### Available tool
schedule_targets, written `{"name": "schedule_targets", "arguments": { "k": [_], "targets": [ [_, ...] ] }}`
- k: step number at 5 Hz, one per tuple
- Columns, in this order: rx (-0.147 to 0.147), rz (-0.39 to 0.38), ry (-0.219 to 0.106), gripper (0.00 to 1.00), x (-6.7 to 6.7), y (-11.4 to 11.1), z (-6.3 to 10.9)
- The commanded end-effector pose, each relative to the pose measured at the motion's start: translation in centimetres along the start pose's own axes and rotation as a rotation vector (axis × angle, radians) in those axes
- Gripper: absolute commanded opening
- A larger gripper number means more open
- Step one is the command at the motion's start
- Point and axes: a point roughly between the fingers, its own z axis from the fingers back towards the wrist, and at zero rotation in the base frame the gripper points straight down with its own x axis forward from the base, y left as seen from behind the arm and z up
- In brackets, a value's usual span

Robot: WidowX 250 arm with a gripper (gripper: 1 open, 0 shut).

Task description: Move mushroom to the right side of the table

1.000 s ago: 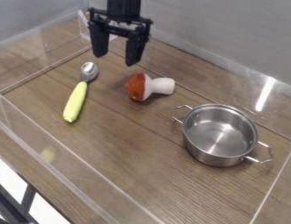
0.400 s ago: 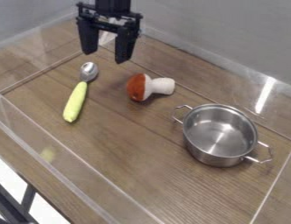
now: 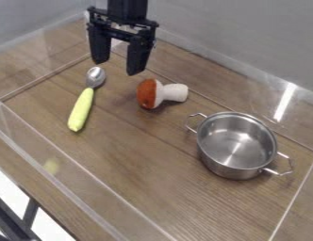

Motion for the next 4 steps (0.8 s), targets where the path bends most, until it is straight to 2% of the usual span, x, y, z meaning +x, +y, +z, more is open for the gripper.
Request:
{"name": "schedule_targets", "arguments": {
  "k": [1,2,4],
  "targets": [
    [0.023,-0.022,-0.055,1.0,-0.9,-0.6,1.3],
    [0.015,0.024,-0.059,1.0,-1.6,-0.9,0.9],
    [0.015,-0.03,-0.059,1.0,-1.8,-0.1,-0.9]
  ]
}}
